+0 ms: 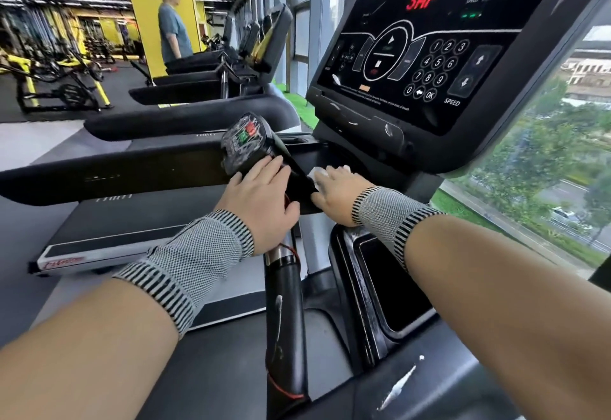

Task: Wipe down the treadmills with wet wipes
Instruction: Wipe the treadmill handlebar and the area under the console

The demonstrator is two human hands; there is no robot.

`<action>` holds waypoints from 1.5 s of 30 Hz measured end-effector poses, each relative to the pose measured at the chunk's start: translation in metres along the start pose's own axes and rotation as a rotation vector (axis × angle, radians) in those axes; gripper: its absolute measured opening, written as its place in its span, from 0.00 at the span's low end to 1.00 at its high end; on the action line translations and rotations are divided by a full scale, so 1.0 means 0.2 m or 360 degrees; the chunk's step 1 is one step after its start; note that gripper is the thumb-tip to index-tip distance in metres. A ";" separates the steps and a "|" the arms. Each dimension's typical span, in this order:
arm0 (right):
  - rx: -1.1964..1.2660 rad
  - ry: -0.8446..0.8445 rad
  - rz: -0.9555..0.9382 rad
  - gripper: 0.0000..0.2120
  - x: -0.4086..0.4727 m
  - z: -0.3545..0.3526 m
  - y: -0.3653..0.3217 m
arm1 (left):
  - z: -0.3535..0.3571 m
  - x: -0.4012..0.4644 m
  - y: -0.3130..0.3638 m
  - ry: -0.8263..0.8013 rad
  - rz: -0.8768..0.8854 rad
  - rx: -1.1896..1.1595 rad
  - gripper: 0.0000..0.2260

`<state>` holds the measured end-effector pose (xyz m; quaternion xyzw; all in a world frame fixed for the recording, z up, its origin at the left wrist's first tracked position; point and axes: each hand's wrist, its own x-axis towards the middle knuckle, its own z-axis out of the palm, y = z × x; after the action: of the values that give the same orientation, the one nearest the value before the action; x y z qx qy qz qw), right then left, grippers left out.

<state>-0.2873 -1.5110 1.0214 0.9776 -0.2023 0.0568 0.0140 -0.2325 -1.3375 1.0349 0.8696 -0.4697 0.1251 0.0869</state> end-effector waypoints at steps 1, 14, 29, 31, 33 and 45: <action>0.0002 0.0028 0.0000 0.22 0.00 0.01 0.02 | 0.00 0.00 0.00 0.0001 -0.0001 -0.0008 0.28; -0.0111 -0.0146 0.0322 0.32 -0.12 -0.03 0.13 | 0.00 0.00 0.00 -0.0027 -0.0007 -0.0093 0.28; -0.0162 -0.0203 0.0396 0.35 -0.16 -0.03 0.09 | 0.00 0.00 0.00 -0.0046 -0.0015 -0.0137 0.28; -0.0260 -0.0153 0.0347 0.36 -0.29 -0.03 0.08 | 0.01 0.00 0.00 -0.0039 -0.0002 -0.0148 0.28; -0.0370 -0.0054 0.0301 0.36 -0.40 0.00 0.06 | 0.01 0.00 -0.01 -0.0030 -0.0002 -0.0160 0.28; 0.0088 -0.0067 -0.0025 0.19 0.00 -0.03 -0.04 | 0.01 0.01 -0.02 -0.0012 0.0034 -0.0225 0.26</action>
<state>-0.2842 -1.5039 1.0274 0.9802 -0.1931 0.0416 -0.0169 -0.2289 -1.3373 1.0337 0.8566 -0.4870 0.0894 0.1450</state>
